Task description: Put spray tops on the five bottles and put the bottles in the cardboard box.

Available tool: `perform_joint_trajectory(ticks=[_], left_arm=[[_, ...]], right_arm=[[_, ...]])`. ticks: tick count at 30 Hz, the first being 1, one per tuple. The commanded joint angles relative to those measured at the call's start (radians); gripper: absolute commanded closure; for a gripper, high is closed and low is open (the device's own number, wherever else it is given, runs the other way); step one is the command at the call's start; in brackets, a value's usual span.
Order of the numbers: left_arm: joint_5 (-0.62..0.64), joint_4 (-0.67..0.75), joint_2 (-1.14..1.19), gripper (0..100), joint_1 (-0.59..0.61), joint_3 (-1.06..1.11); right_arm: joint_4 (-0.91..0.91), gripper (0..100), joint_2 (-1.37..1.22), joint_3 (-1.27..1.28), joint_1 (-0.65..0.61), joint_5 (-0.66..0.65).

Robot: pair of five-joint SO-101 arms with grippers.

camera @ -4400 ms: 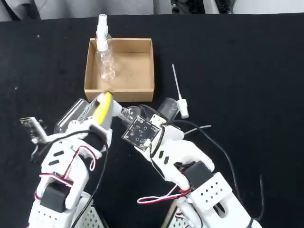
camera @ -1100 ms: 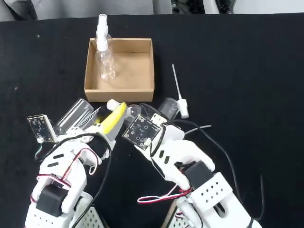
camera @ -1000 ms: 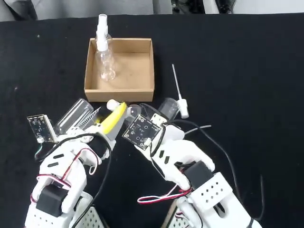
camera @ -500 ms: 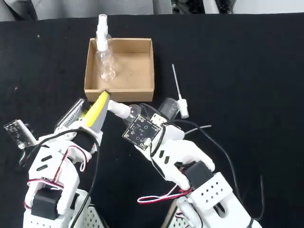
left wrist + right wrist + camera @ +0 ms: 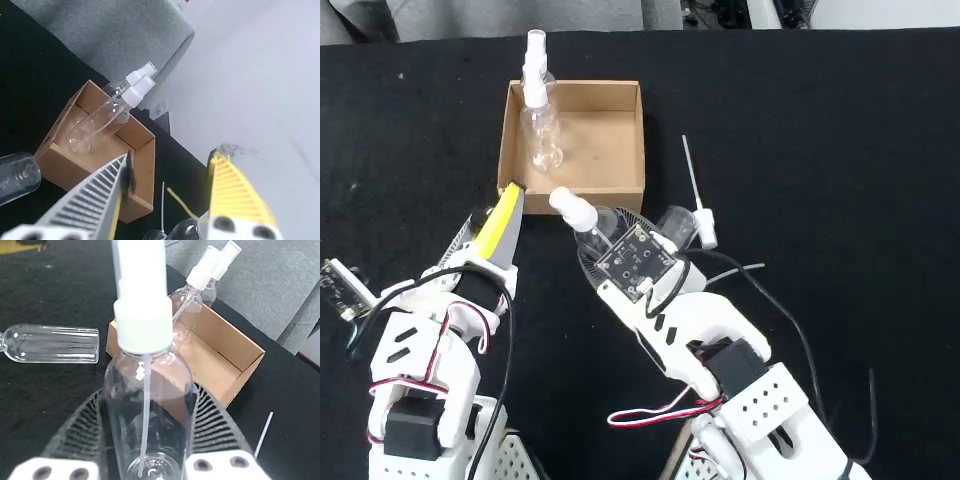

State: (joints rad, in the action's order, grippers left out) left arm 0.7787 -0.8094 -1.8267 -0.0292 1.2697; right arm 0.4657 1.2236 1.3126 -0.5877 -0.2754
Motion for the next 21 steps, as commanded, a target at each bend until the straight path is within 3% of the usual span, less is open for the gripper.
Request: perform_joint_trajectory(ticks=[1,5,13,21], left_arm=[[0.005,0.02,0.002,76,0.002,-0.045],[0.005,0.048,0.002,76,0.001,-0.016],[-0.002,0.249,0.002,76,-0.019,0.13],[-0.097,0.222,0.002,76,-0.124,0.143]], right_arm=[[-0.02,95.3,0.021,-0.058,-0.049,0.077],[-0.021,95.3,0.021,-0.05,-0.117,0.153],[-0.025,95.3,0.021,-0.05,-0.121,0.152],[-0.02,95.3,0.021,-0.048,-0.118,0.152]])
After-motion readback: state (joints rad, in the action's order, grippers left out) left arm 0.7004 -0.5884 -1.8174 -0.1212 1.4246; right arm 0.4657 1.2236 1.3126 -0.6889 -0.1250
